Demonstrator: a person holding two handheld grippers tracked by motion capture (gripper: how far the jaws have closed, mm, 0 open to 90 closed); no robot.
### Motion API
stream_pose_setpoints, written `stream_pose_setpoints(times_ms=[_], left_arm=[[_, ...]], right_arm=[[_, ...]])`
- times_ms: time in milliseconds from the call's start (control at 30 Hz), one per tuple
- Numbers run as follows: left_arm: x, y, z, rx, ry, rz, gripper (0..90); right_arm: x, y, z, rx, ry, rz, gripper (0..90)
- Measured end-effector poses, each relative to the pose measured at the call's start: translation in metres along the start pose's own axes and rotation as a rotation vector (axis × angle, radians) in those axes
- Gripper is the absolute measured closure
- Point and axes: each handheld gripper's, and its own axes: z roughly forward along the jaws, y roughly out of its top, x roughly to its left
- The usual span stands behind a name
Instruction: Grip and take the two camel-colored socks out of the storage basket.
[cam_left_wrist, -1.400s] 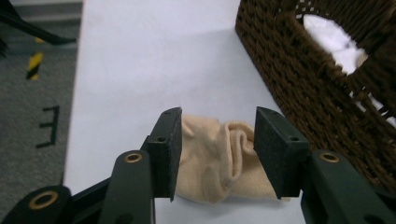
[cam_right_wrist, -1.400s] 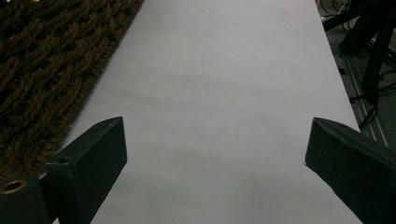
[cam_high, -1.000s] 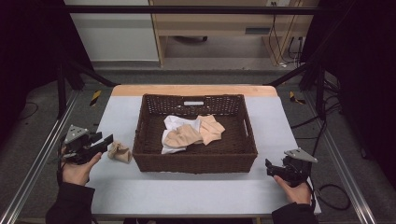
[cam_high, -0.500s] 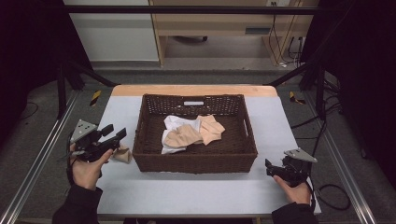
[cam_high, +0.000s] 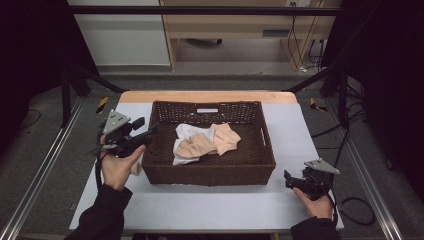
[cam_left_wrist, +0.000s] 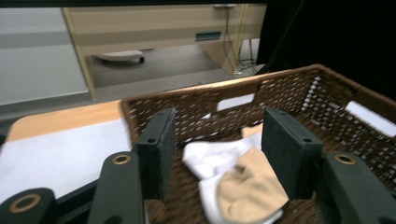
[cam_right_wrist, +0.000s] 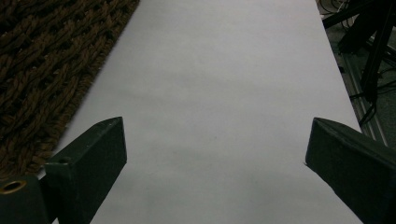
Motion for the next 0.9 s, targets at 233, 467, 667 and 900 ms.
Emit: stream_pose_setpoints(times_ms=[233,467,667,900], left_arm=[[-0.017,0.008,0.025,0.016,-0.01,0.013,44.5],[-0.037,0.009,0.065,0.032,-0.012,0.033,43.4],[-0.04,0.004,0.09,0.064,-0.007,0.02,42.7],[-0.039,-0.01,0.119,0.139,0.004,0.021,41.3]], right_arm=[[-0.001,0.0,0.0,0.0,-0.003,-0.003,5.6],[-0.001,0.0,0.0,-0.007,-0.002,-0.002,5.6],[-0.001,0.0,0.0,-0.007,0.0,0.001,5.6],[-0.002,0.0,-0.001,-0.009,0.003,0.008,5.6]])
